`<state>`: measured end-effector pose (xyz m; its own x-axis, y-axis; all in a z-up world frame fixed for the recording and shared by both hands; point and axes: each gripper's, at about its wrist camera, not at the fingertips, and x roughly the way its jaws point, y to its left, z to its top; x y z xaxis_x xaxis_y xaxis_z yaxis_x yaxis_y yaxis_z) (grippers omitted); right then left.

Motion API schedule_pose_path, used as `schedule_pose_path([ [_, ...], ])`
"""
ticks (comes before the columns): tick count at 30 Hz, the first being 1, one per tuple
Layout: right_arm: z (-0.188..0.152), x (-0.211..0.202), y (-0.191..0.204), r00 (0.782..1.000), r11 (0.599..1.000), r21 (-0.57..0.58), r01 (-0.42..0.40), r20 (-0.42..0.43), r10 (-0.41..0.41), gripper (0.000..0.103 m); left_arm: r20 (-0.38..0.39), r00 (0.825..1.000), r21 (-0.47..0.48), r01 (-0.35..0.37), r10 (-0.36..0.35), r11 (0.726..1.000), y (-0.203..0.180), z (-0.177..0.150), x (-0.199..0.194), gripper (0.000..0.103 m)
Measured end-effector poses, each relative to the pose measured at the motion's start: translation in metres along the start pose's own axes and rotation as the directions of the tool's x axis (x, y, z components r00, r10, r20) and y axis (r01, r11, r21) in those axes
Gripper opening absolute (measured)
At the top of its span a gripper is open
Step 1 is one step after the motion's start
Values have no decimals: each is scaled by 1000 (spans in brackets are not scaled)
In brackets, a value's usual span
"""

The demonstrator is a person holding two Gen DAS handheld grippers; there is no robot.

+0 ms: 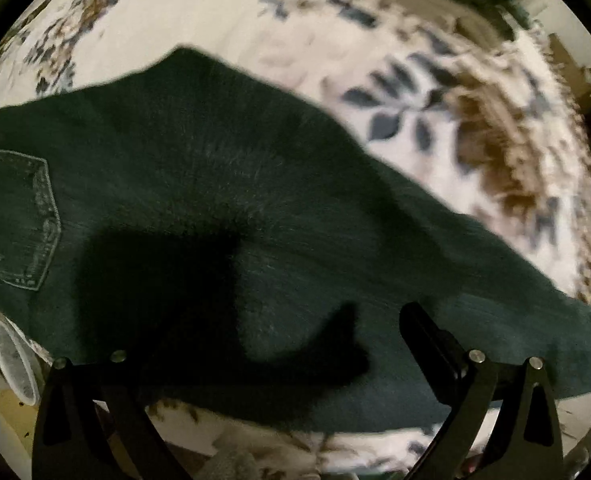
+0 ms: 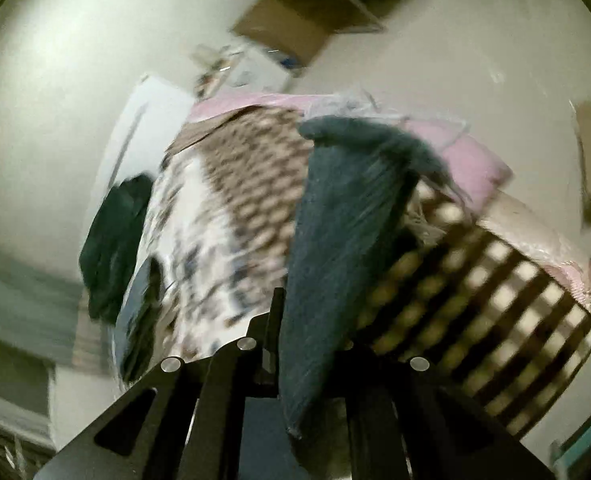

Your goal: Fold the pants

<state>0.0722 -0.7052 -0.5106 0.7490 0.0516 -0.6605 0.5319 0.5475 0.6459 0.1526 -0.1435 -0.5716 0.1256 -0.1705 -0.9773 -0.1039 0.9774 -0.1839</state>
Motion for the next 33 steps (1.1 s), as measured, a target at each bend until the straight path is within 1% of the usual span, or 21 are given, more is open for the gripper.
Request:
schedule_pose_path([
  [3,-26,-1,62,999,992,-127,-18,-38,14,9,22,999,3,42,-43,999,6,-2,-26,103],
  [6,-65,10,124,996,963,-268,-38,-86,15,9,31,997,-19,77,-77,997,26,-1,-51,103],
  [8,-99,24,160,991,932,-358,-52,-130,5,9,39,995,-36,92,-91,995,45,0,-68,103],
  [10,-134,39,189,985,903,-424,-70,-174,-6,9,49,995,-46,93,-91,995,69,5,-77,103],
  [13,-200,68,225,972,829,-553,-87,-230,-52,9,62,995,-72,79,-75,994,108,4,-85,103],
  [14,-223,78,233,965,804,-587,-96,-253,-70,9,66,996,-84,71,-66,994,129,2,-89,103],
  [15,-244,88,241,959,774,-625,-100,-268,-92,9,68,996,-94,64,-58,994,138,3,-89,103],
  [16,-272,101,249,953,731,-675,-101,-278,-125,9,73,996,-110,59,-51,992,154,1,-93,103],
  [18,-311,120,256,936,688,-717,-111,-308,-170,9,81,996,-142,48,-37,989,174,2,-91,103],
  [19,-332,132,258,927,660,-744,-105,-314,-206,9,80,996,-162,43,-30,986,185,2,-90,103],
  [21,-367,153,262,914,595,-799,-84,-300,-274,9,86,996,-199,39,-22,979,205,2,-89,103],
  [22,-378,158,263,910,571,-818,-75,-290,-296,9,87,996,-209,38,-20,977,212,4,-88,103],
  [23,-392,163,261,906,533,-844,-58,-268,-327,9,88,996,-222,37,-18,974,220,4,-87,103],
  [25,-402,174,255,894,494,-868,-43,-254,-369,9,91,996,-244,38,-16,969,235,4,-87,103],
  [27,-408,185,254,872,455,-890,-41,-254,-418,15,91,996,-255,44,-22,966,245,4,-86,103],
  [28,-411,187,254,859,443,-894,-61,-273,-433,25,93,995,-258,49,-25,965,246,6,-86,103],
  [29,-413,187,256,841,447,-888,-109,-322,-435,41,96,995,-259,55,-31,964,247,8,-86,103],
  [30,-412,185,258,820,471,-866,-167,-387,-421,49,101,994,-256,65,-41,965,246,11,-87,103],
  [31,-408,181,260,797,511,-830,-222,-457,-396,59,106,993,-253,74,-48,965,244,13,-88,103],
  [32,-399,174,260,777,567,-782,-257,-516,-360,67,117,991,-242,87,-60,966,240,16,-90,103],
  [33,-389,169,257,763,615,-740,-272,-555,-330,70,123,990,-235,94,-66,967,237,18,-91,103],
])
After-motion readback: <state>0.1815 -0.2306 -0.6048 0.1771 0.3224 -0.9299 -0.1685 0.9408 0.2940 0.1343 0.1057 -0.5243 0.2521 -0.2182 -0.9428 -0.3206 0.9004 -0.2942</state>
